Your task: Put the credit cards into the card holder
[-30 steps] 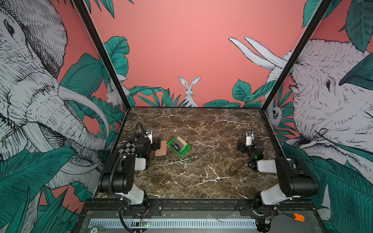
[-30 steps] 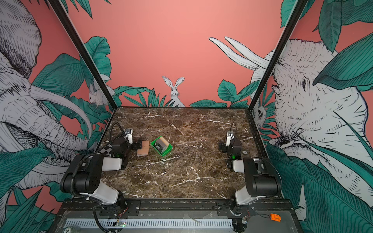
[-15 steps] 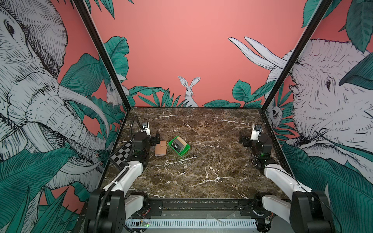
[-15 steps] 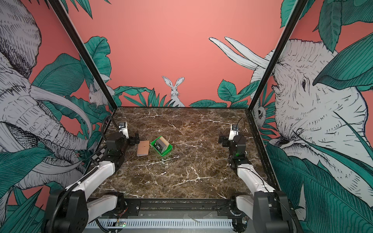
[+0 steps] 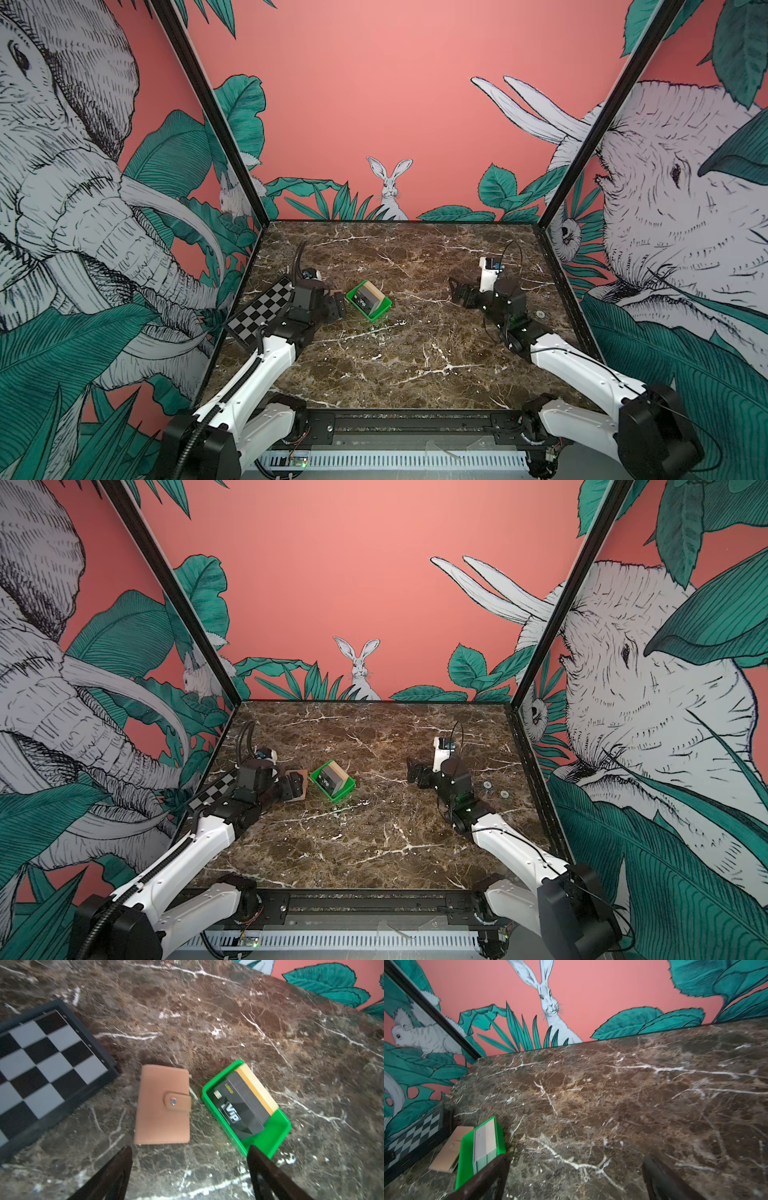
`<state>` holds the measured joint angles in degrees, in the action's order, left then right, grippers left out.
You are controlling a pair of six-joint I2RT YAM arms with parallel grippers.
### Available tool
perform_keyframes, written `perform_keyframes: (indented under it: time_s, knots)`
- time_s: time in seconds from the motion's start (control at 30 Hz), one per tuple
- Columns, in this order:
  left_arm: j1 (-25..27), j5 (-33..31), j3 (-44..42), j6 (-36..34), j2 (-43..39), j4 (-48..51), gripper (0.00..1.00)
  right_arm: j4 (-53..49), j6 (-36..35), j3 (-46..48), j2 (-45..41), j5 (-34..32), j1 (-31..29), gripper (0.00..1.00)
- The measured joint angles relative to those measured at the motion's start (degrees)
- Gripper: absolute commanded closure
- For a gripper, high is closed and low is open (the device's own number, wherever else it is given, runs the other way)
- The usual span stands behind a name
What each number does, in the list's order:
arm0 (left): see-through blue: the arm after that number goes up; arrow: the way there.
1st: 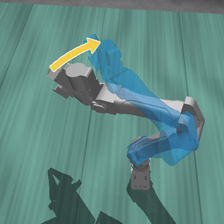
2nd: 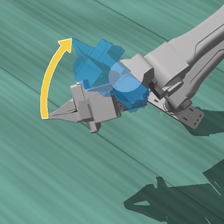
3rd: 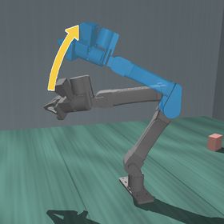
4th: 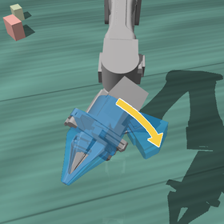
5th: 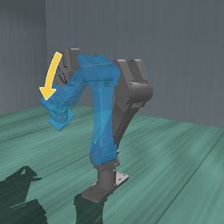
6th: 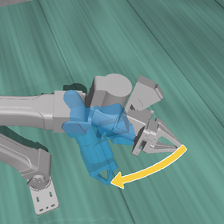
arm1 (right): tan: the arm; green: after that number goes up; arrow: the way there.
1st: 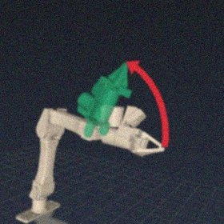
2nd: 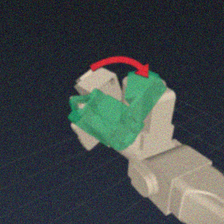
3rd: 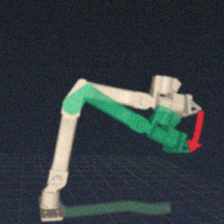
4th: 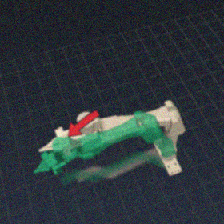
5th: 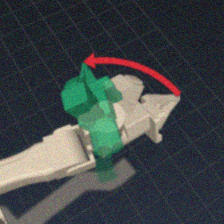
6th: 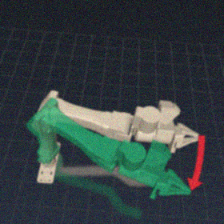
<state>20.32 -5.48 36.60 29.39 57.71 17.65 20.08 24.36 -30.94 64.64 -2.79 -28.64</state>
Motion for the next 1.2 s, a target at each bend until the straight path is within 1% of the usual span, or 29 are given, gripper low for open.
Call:
perform_keyframes:
  time_s: [0.1, 0.17, 0.37, 0.53, 0.83, 0.9, 1.07, 1.2]
  knots:
    - [3.4, 0.1, 2.6, 4.1, 1.4, 4.0, 0.21, 0.8, -0.2, 2.0, 1.4, -2.6, -3.2, 0.02]
    - [4.9, 0.4, 3.9, 6.4, 3.0, 5.4, 0.23, 0.5, -0.4, 2.6, 2.5, -3.6, -4.0, 0.02]
    - [8.5, 1.5, 7.4, 12.5, 12.0, 8.0, 0.25, -0.2, -0.9, 2.8, 1.9, -7.6, -4.0, 0.02]
    - [11.2, 1.6, 10.2, 15.8, 17.6, 8.1, 0.31, -1.0, -0.9, 2.8, 1.7, -8.3, -4.0, 0.02]
    - [11.8, 1.4, 12.5, 18.0, 25.1, 7.1, 0.4, -2.2, -0.8, 2.8, 1.3, -9.7, -4.0, 0.02]
    - [11.8, 1.6, 12.5, 18.2, 26.2, 6.5, 0.42, -2.2, -0.8, 2.8, 1.1, -9.9, -4.0, 0.02]
    - [11.8, 2.0, 13.3, 18.4, 28.7, 4.8, 0.44, -2.2, -0.7, 2.8, 1.1, -9.9, -4.0, 0.02]
    - [12.1, 2.3, 14.1, 18.6, 30.4, 3.9, 0.48, -2.2, -0.6, 2.8, 1.1, -9.9, -4.0, 0.02]
